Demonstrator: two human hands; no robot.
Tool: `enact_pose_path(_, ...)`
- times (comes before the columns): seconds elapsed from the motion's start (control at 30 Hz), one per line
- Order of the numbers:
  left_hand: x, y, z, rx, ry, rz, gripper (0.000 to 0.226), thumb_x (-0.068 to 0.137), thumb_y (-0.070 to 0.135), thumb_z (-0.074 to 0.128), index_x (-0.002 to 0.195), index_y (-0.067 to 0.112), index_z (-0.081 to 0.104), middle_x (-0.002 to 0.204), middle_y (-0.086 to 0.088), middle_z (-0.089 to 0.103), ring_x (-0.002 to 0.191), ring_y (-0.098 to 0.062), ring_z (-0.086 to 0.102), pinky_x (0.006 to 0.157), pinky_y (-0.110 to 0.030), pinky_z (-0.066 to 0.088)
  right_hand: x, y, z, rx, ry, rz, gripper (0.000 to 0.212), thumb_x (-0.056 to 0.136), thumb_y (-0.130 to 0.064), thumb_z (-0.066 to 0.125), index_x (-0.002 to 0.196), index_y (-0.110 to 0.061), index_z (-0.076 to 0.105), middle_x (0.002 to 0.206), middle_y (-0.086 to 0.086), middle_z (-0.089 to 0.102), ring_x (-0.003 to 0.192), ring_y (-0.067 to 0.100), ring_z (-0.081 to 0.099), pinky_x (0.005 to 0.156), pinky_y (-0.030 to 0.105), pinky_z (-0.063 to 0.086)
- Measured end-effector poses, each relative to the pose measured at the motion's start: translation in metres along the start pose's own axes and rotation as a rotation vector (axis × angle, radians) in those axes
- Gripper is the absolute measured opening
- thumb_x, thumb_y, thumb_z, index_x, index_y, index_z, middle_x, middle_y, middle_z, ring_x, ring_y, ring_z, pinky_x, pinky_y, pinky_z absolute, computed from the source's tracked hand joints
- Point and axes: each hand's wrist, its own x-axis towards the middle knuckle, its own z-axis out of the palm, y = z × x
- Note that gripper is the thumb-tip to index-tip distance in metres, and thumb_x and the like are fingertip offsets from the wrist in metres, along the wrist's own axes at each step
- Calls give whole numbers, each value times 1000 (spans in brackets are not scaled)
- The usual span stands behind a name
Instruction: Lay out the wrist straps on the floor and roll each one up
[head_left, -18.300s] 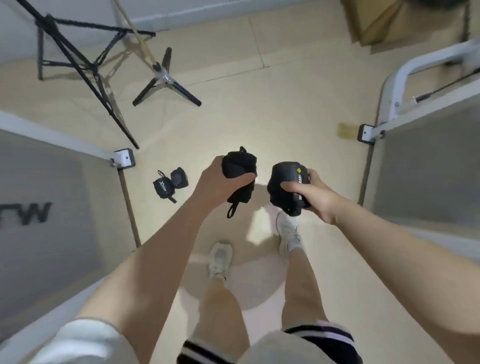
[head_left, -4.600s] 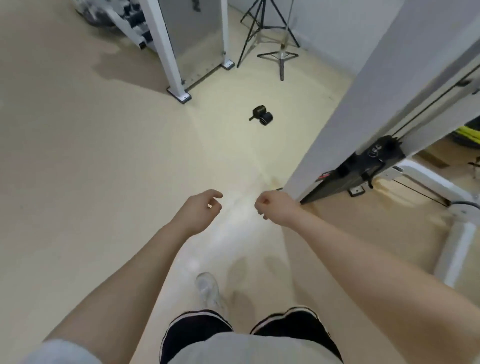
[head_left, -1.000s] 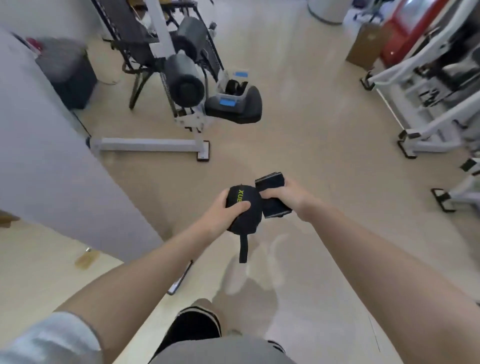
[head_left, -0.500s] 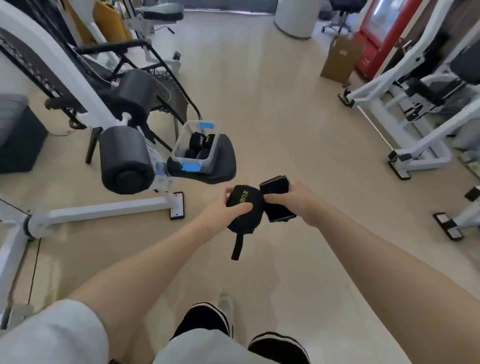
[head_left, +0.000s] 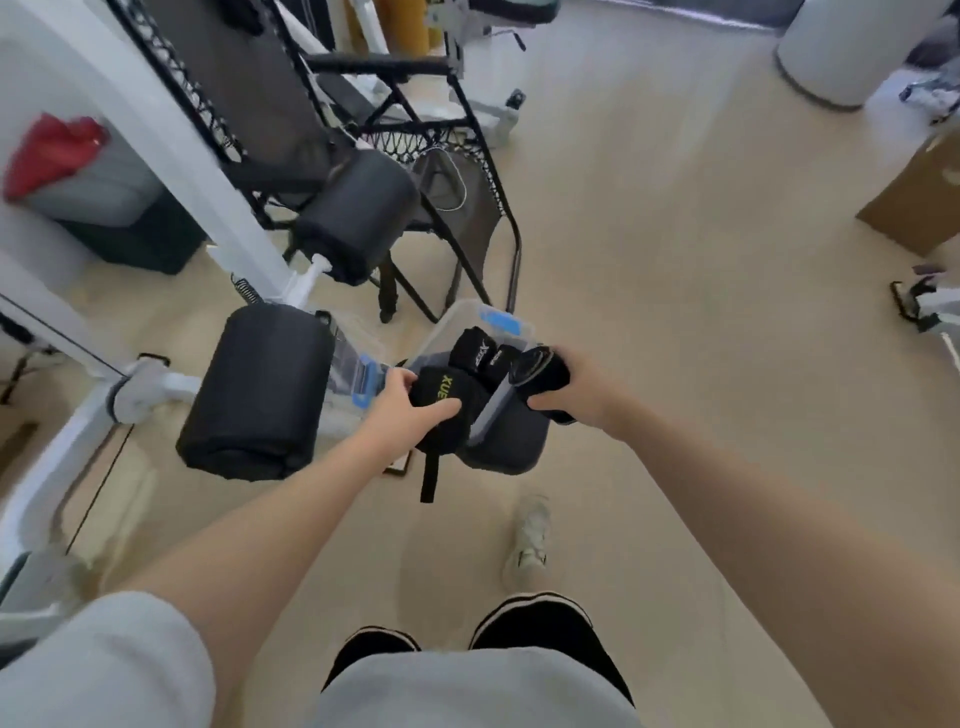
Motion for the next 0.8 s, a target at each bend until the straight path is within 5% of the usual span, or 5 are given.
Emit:
enact_pose_path(0.17, 66, 14, 22, -47, 146, -162, 61, 75, 35, 75, 116, 22, 32, 118, -6, 52, 103, -23, 58, 84, -40, 54, 132, -3, -30, -406, -242, -170, 60, 73, -9, 73, 128, -17, 50, 115, 10, 55, 110, 29, 50, 96, 42, 43)
enact_pose_path(0.37, 122, 20, 47, 179, 155, -243, 68, 74, 39, 75, 120, 25, 28, 125, -2, 51, 104, -25, 59, 86, -44, 53, 209, 0, -14, -677, -352, -128, 50, 78, -10, 71, 116, -13, 39, 97, 6, 53, 91, 27, 57, 83, 45, 50)
enact_pose_path(0.47, 153, 4, 57, 296, 189, -292, 68, 77, 39, 73, 126, 23, 28, 127, -1, 53, 104, -24, 60, 83, -39, 53, 231, 12, 8, -954, -426, -249, 48, 83, -12, 66, 122, -16, 38, 116, 4, 55, 111, 26, 51, 92, 42, 47)
enact_pose_path(0.63, 196, -34, 72, 421, 233, -304, 48, 94, 32, 52, 136, 18, 33, 140, -1, 43, 116, -22, 52, 92, -34, 45, 273, 38, 36, -1021, -480, -387, 71, 89, -1, 54, 148, -21, 19, 156, 4, 20, 144, 23, 15, 116, 38, 19)
enact_pose_path(0.8, 215, -63, 68, 694, 211, -157, 49, 101, 17, 34, 149, 21, 22, 154, 3, 26, 139, -18, 26, 112, -31, 20, 296, 70, 45, -1069, -592, -398, 67, 101, -15, 37, 151, -27, -5, 159, 1, -13, 146, 21, -12, 116, 36, -4)
